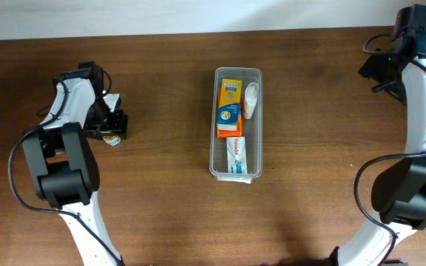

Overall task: Pack container
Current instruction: 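Lower the left gripper and close it on the jar, then lift the jar and carry it right over the container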

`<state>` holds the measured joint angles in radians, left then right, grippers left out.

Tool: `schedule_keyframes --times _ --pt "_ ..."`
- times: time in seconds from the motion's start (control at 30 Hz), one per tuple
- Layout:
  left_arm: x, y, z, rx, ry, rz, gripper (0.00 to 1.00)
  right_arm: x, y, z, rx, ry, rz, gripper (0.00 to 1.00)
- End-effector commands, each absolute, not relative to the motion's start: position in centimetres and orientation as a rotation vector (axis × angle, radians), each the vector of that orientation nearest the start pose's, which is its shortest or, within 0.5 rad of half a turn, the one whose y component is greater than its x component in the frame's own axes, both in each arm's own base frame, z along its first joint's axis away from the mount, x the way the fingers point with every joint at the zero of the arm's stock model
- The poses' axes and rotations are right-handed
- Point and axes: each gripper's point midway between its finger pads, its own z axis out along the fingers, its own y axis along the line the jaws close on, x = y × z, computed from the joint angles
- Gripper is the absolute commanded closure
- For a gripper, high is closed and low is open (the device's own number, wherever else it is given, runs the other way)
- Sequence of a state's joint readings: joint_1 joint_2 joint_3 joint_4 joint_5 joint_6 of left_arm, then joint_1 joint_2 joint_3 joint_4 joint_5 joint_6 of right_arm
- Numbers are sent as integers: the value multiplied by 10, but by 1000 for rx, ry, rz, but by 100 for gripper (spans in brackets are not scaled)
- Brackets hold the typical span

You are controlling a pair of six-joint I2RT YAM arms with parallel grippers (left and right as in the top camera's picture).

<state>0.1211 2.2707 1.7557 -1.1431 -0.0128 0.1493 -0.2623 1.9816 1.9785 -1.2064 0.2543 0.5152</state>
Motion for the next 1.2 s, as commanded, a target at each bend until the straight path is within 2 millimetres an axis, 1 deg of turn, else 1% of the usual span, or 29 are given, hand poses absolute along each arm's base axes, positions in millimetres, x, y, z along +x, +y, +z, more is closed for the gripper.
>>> schedule_keyframes --times 0.0,0.07,0.13,0.23,0.37,0.4,0.6,0.73,0.93,1.07,1.17 --pt "405 56 -2 26 3245 9 30 427 -165 187 1102 2515 -312 2" --pt "405 56 -2 26 3245 9 32 427 -165 187 1102 2515 -312 2" --pt "405 55 -2 27 3245 9 38 427 -165 187 1102 2515 -312 2" --pt "405 55 -2 28 3245 9 43 427 -165 187 1102 2515 -312 2" --pt "405 55 -2 28 3246 8 56 427 -165 187 1102 2515 -312 2" --pt "405 55 -2 28 3246 8 57 427 -165 187 1102 2515 -312 2" --pt "403 55 -2 28 3254 6 58 427 -165 187 1102 2515 -312 2" --pt "399 54 0 28 3270 -4 65 427 -165 187 1102 2515 -312 2" --pt "396 53 3 27 3286 -9 66 427 -165 187 1102 2515 -312 2" --pt "402 53 9 27 3269 -15 66 427 -165 187 1102 2515 -312 2" --pt "413 46 20 28 3233 -70 66 427 -165 187 1102 2515 -312 2"
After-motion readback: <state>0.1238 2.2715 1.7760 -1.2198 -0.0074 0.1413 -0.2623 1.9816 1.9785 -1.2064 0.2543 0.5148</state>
